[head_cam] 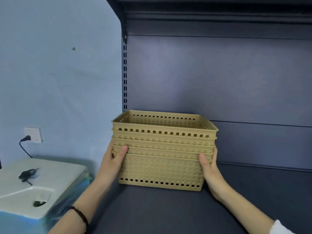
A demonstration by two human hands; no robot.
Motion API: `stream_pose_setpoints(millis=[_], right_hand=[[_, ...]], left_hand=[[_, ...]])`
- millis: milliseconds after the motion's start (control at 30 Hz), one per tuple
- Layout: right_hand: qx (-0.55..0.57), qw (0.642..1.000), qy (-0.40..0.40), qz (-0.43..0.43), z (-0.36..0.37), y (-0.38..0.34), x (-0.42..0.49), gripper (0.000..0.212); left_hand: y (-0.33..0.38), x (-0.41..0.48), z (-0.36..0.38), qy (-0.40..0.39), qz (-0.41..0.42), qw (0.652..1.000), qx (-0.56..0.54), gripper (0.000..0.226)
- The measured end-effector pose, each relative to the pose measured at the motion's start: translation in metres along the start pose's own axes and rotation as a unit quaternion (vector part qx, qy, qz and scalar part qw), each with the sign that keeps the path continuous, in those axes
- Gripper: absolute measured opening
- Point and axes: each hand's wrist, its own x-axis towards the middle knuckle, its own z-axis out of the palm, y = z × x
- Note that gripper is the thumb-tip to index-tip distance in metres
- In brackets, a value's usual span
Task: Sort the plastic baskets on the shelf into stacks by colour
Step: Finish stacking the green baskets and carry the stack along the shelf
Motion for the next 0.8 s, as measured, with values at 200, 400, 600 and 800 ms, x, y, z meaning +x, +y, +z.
stream_pose_setpoints(millis=[200,400,600,800], right_hand=[[-0.016,0.999,0.03,0.009,0.015,0.0,0.01,0.122],[-0.05,0.998,0.025,0.04,0.017,-0.002,0.001,0.096],[-0.066,0.989,0.056,0.122,-0.003,-0.025,-0.023,0.044],[-0.147,0.971,0.09,0.164,-0.054,-0.052,-0.081,0.021]], left_hand=[[-0.009,0.023,-0.002,-0.014,0.007,1.0,-0.009,0.042],[-0.006,0.024,-0.012,-0.068,-0.031,0.997,-0.037,0.075],[0.016,-0.002,-0.013,0.099,0.189,0.958,0.193,0.079],[0.054,-0.044,0.05,-0.066,0.395,0.836,0.376,0.036]])
